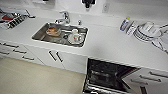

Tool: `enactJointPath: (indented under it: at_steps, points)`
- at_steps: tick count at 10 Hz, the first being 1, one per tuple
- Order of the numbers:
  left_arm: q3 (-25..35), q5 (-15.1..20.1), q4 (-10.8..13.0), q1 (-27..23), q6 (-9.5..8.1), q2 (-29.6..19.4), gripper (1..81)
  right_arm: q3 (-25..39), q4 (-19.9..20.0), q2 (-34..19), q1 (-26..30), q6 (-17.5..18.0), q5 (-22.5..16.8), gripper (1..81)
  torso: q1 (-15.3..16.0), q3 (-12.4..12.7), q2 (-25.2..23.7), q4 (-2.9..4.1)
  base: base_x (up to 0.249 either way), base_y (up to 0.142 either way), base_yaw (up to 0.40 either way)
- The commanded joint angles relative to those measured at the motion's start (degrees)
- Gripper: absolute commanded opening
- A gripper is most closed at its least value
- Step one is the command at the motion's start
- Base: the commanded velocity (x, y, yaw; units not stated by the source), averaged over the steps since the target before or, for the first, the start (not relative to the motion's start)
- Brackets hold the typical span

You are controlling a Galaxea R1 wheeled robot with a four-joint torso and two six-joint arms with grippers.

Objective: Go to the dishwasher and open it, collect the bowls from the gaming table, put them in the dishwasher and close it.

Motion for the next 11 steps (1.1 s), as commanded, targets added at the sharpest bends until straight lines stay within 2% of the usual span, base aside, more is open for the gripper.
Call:
enactJointPath:
  at_steps: [1,2,5,7,8,10,11]
  points:
    - [-10.0,-19.0,2.9,4.1,0.69,-0.5,81.1,6.3,-0.5,-7.9,2.1,3.1,-2.1,1.0,0.0,0.0,0.0,0.0,0.0,0.0,0.0]
    - [-12.8,-21.4,2.8,4.9,0.69,-0.2,81.1,8.7,-0.5,-10.6,3.2,4.2,-2.2,1.0,0.0,0.0,0.0,0.0,0.0,0.0,0.0]
    - [-20.2,-27.1,2.8,7.4,0.69,2.4,81.1,14.8,0.4,-15.9,6.8,4.7,-2.3,1.0,0.0,0.0,0.0,0.0,0.0,0.0,0.0]
    - [-27.9,-34.5,2.7,8.8,0.6,4.6,81.1,18.4,0.7,-19.7,9.4,6.0,-2.9,1.0,0.0,0.0,0.0,0.0,0.0,0.0,0.0]
    - [-32.2,-37.2,2.7,9.7,0.52,6.3,81.1,20.3,0.5,-21.9,11.0,6.8,-3.0,1.0,0.0,0.0,0.0,0.0,0.0,0.0,0.0]
    - [-40.0,-40.9,2.6,11.2,0.52,9.7,81.1,24.4,0.7,-25.5,14.2,8.0,-4.1,1.0,0.0,0.0,0.0,0.0,0.0,0.0,0.0]
    - [-42.6,-41.7,2.7,11.8,0.52,11.1,81.1,26.0,0.6,-26.6,15.7,8.3,-5.1,1.0,0.0,0.0,0.0,0.0,0.0,0.0,0.0]
